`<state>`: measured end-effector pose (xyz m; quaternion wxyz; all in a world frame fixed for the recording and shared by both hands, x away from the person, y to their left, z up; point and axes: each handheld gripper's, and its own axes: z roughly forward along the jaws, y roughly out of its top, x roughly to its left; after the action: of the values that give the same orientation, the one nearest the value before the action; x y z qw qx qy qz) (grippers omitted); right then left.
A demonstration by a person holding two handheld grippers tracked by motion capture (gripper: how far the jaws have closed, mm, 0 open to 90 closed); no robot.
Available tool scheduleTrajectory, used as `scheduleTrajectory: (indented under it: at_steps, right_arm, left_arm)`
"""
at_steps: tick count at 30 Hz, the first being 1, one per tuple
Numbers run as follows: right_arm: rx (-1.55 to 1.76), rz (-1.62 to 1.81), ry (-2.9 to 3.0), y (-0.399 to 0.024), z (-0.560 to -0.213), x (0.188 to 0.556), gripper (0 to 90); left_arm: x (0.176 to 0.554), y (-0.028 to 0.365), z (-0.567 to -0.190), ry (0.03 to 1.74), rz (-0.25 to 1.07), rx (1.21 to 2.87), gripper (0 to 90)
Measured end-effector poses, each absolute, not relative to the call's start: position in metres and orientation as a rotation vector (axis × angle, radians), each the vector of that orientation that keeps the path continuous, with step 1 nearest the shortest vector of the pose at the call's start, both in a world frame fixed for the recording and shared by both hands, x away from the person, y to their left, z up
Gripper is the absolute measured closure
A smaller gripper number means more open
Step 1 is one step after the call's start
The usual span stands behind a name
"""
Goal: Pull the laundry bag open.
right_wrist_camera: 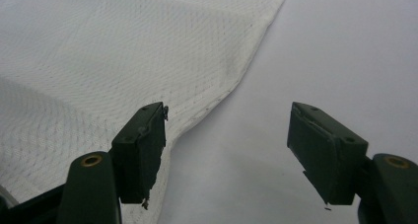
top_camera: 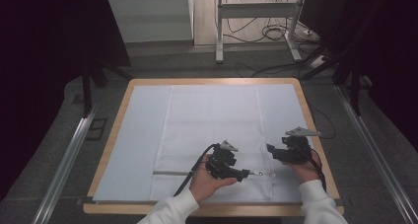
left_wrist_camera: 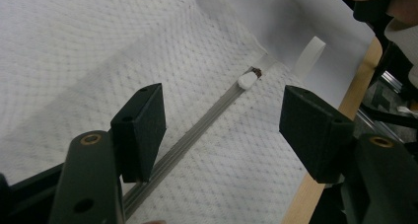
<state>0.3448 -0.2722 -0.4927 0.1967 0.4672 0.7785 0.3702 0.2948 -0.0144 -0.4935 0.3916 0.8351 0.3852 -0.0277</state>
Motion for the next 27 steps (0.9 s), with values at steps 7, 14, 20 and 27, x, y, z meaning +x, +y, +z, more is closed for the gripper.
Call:
scheduleTrajectory:
  at_steps: [7,14,20,27]
  right_arm:
    - [1.307,1.021,2.164,-0.272,-0.492,0.344,30.6]
    - [1.309,1.021,2.16,-0.274,-0.492,0.344,30.6]
    - [1.306,1.01,2.154,-0.274,-0.492,0.344,30.6]
    - [1.308,1.004,2.159,-0.274,-0.493,0.345,30.6]
  left_arm:
    - [0.296,-0.024,-0.497,0.979,-0.08,2.136,34.4]
    - [0.298,-0.034,-0.499,0.981,-0.1,2.139,35.1]
    - [0.3,-0.037,-0.5,0.988,-0.102,2.148,37.4]
    - [0.301,-0.043,-0.502,0.98,-0.127,2.152,37.7]
